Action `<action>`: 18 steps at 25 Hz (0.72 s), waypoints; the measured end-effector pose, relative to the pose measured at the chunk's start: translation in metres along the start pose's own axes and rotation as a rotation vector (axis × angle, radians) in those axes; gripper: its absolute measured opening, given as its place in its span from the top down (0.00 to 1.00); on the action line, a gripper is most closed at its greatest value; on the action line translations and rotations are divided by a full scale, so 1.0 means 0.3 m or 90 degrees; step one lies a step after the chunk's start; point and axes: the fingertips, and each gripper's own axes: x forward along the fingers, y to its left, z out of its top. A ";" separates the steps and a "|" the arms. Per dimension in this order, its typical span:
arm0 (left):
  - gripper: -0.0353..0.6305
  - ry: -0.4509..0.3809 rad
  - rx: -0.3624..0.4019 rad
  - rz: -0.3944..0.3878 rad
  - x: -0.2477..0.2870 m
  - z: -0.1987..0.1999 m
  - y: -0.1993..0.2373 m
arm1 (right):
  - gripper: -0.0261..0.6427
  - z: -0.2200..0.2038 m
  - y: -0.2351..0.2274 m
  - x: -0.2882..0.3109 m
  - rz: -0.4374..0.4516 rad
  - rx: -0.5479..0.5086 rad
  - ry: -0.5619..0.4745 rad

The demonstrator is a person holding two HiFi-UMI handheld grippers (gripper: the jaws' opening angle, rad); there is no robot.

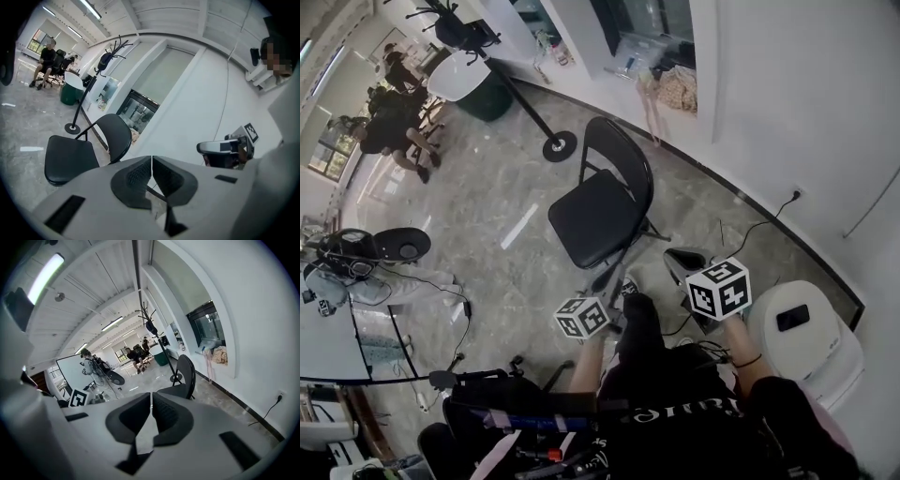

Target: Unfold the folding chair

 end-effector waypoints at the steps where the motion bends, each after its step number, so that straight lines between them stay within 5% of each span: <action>1: 0.93 0.000 -0.001 0.002 -0.016 -0.008 -0.009 | 0.92 -0.006 0.012 -0.005 0.005 0.001 -0.001; 18: 0.93 -0.024 -0.008 -0.007 -0.292 -0.004 0.013 | 0.92 -0.134 0.382 0.078 0.044 -0.010 0.041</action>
